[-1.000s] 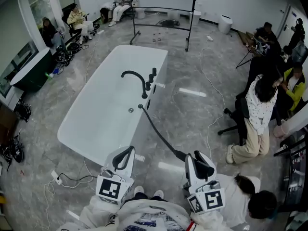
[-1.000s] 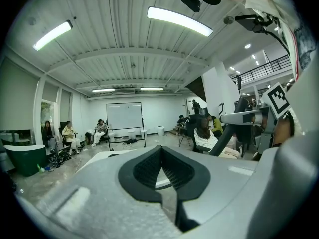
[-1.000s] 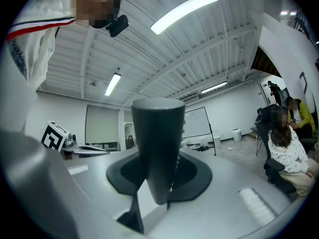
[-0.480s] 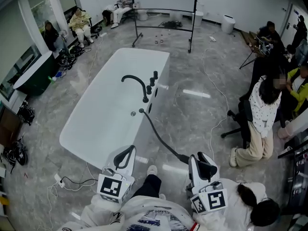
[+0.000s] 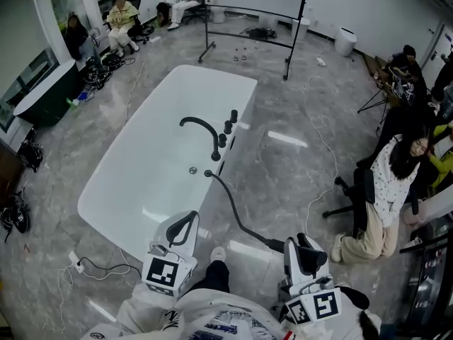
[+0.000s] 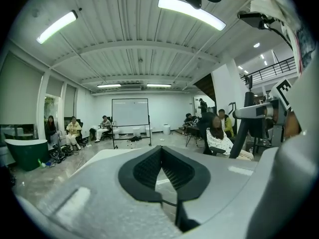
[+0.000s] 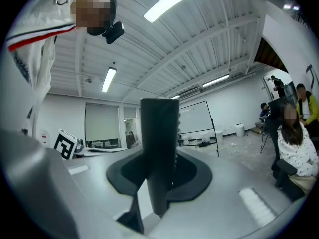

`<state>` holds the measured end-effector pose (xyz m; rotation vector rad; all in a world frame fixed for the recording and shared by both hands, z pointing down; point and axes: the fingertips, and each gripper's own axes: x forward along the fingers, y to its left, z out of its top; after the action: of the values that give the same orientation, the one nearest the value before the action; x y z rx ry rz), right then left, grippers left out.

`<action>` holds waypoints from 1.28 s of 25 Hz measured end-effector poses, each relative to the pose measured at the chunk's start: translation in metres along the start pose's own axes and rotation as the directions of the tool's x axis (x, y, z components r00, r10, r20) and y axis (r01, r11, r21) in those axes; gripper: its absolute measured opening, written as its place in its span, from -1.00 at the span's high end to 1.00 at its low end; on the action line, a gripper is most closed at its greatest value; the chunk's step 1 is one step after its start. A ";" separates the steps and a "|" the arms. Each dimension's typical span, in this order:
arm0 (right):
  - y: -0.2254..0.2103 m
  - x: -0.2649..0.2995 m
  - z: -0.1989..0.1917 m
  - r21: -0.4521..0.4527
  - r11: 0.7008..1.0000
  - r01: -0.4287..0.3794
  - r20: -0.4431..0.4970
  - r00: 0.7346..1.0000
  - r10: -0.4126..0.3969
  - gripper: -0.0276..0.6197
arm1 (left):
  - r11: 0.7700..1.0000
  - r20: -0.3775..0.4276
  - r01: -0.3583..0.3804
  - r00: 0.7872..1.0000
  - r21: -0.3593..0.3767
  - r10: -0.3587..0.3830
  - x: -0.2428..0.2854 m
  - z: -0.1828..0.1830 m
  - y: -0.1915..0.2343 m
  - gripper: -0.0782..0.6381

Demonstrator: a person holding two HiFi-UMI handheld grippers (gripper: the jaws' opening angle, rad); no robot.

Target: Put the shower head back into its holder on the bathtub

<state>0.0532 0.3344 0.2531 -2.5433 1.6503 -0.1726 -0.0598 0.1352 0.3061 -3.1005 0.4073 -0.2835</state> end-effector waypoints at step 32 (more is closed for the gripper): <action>0.085 0.271 0.216 -0.145 0.925 -0.351 0.165 0.913 0.372 0.59 | 0.974 0.050 -0.206 0.976 -0.095 0.211 0.103 0.030 0.215 0.80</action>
<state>0.1193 0.0576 0.0371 -2.1847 2.0598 0.1933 -0.0122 -0.0995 0.2898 -3.1059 0.7571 -0.1741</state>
